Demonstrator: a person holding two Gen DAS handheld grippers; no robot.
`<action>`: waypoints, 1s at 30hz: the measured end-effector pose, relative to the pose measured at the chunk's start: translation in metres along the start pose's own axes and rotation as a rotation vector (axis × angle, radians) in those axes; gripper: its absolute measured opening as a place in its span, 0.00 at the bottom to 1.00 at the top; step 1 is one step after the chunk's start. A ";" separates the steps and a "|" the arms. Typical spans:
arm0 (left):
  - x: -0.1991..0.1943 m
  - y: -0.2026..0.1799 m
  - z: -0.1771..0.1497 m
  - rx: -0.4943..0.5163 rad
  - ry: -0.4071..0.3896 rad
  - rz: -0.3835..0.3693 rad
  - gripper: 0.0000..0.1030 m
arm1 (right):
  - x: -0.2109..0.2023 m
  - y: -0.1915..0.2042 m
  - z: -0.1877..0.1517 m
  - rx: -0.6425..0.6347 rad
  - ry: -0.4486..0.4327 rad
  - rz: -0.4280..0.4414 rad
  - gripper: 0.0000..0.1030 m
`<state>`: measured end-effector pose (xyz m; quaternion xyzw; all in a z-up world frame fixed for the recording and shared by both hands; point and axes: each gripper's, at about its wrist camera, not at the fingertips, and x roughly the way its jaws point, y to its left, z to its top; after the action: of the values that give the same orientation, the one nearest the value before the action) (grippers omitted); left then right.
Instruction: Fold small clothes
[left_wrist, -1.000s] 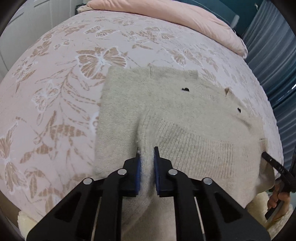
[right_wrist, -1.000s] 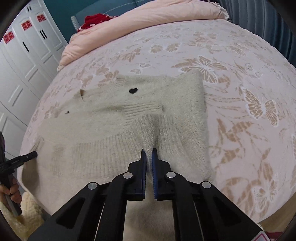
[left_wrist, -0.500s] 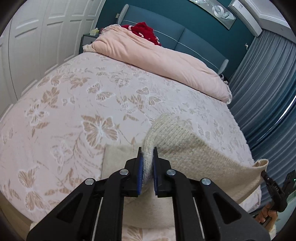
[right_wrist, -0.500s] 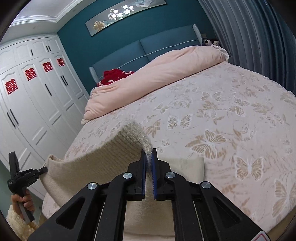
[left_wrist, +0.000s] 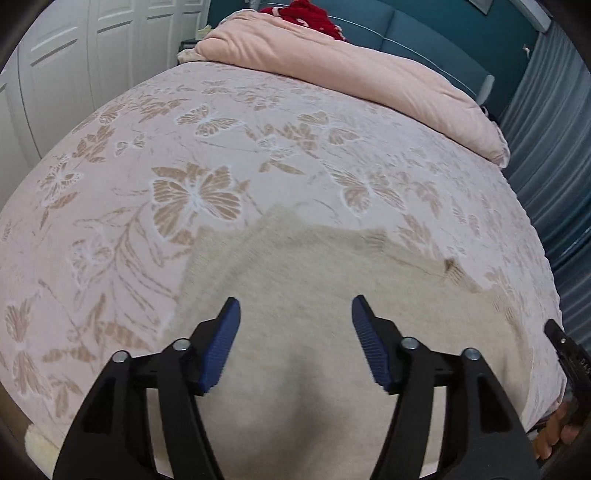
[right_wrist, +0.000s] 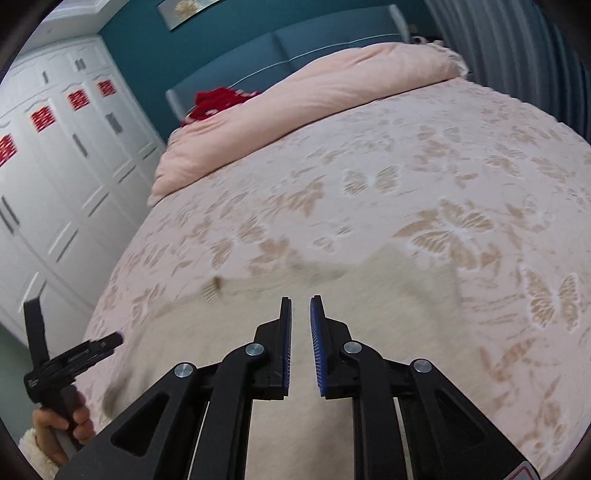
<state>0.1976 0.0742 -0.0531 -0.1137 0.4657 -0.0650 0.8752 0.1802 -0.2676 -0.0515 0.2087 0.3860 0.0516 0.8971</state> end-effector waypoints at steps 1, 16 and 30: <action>0.006 -0.010 -0.009 0.011 0.026 -0.012 0.61 | 0.012 0.014 -0.013 -0.020 0.045 0.038 0.14; 0.028 0.050 0.029 -0.111 0.041 0.037 0.69 | 0.012 -0.041 0.022 -0.040 0.020 -0.201 0.60; 0.102 0.039 0.084 0.011 0.153 -0.026 0.08 | 0.084 -0.049 0.063 -0.050 0.140 -0.180 0.08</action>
<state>0.3242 0.1011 -0.0993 -0.1099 0.5292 -0.0874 0.8368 0.2804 -0.3118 -0.0897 0.1467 0.4635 -0.0049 0.8739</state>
